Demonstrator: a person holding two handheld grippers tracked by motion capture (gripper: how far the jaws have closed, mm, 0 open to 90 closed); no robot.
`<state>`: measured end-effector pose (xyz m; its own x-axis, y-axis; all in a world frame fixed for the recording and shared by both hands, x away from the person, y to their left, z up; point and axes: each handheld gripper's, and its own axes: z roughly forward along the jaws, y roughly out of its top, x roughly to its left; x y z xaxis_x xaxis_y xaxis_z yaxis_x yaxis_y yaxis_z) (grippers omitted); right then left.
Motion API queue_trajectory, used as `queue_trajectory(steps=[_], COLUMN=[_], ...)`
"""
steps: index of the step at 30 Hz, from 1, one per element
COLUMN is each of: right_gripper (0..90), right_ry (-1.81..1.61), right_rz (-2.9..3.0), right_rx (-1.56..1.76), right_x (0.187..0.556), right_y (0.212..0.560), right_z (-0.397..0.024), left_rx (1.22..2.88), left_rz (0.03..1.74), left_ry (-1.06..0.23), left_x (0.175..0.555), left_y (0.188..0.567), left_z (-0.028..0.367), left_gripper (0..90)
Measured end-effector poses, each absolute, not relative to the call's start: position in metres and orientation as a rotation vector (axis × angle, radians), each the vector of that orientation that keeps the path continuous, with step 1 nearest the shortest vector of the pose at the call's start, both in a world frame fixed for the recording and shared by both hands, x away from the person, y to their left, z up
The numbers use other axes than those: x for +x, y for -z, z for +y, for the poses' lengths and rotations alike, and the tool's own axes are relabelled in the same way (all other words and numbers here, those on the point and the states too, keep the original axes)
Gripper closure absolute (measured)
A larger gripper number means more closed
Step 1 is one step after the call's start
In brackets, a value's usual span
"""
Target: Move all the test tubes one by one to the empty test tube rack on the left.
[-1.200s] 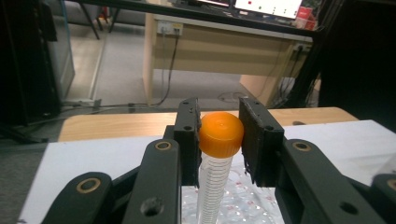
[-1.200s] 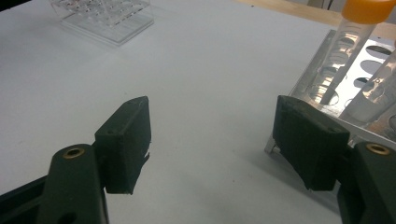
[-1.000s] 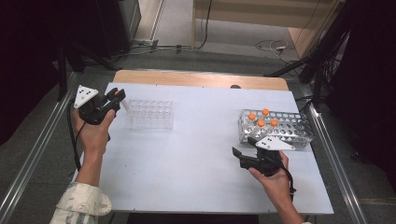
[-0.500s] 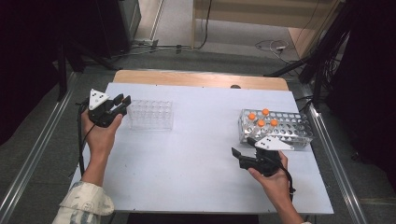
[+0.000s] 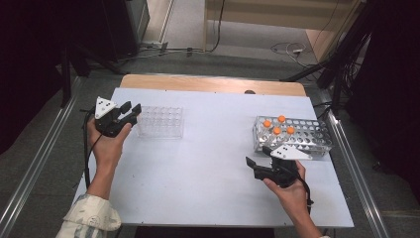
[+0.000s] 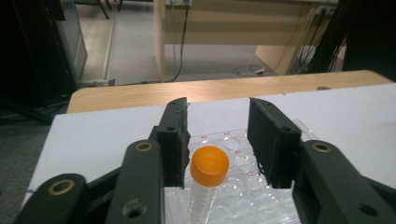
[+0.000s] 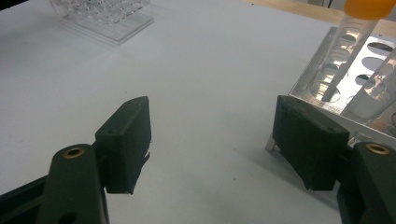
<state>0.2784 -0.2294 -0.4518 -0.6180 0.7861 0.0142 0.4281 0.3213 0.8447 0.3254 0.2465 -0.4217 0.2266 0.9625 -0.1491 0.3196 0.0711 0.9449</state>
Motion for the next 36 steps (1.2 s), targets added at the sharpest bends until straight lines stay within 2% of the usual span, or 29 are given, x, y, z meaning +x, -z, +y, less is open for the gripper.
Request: queue_trajectory(steps=[5,11,14,30,36], right_gripper=[26.7,27.0,27.2,27.6,31.5], right_ry=[-1.226,-1.222,-1.221,-1.13,-1.1], right_rz=[2.169,2.122,2.092,1.95,1.883], right_rx=[1.085,1.119,1.142,1.236,1.277], right_x=[0.277,0.275,0.275,0.284,0.295], right_y=[0.449,0.446,0.444,0.445,0.446], right_z=[-0.233,-0.249,-0.257,-0.286,-0.298], left_rx=[1.444,1.452,1.458,1.514,1.543], left_rz=[1.274,1.248,1.235,1.183,1.161], left_ry=[-0.749,-0.712,-0.67,-0.564,-0.553], left_x=[0.321,0.317,0.316,0.313,0.313], left_y=[0.416,0.412,0.411,0.418,0.42], left_z=[0.245,0.238,0.233,0.211,0.204], left_gripper=[46.3,37.2,29.1,19.0,15.4])
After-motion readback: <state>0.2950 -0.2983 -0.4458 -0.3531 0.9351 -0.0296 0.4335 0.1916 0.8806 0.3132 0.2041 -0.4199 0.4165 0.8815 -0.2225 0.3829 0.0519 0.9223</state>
